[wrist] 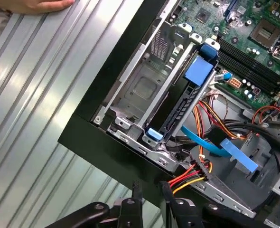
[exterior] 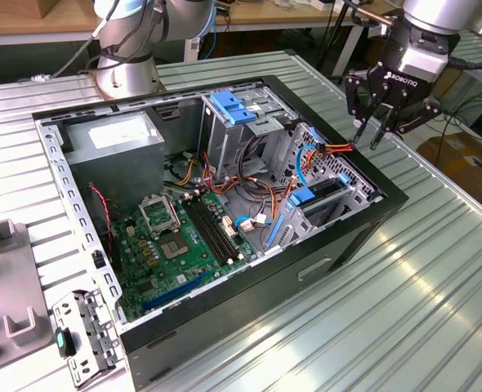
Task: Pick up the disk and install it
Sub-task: 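Insert the first disk wire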
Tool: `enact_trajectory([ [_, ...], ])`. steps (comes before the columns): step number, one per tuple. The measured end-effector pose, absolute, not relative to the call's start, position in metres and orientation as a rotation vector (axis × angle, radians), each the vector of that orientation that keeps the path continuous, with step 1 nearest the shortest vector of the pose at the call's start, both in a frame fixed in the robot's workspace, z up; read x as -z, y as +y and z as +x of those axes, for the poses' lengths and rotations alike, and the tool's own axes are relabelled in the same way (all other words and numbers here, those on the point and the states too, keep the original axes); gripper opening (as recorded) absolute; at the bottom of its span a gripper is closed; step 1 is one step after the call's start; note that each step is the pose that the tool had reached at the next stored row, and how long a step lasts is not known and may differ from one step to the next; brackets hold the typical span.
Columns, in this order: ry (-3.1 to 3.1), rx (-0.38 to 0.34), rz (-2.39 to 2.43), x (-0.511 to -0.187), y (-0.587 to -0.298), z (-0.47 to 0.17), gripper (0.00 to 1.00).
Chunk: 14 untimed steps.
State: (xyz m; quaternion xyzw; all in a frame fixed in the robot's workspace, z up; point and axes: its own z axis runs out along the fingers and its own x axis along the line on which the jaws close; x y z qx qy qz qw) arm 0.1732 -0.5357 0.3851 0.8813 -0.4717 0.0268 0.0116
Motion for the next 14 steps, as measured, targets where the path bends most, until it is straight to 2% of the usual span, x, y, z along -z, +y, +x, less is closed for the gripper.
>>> enact_trajectory([
  [2,-1.419,-0.081,2.781,-0.384,-0.535,0.173,0.39],
  [14,-1.156,-0.065,2.931,-0.373,-0.53,0.173,0.39],
])
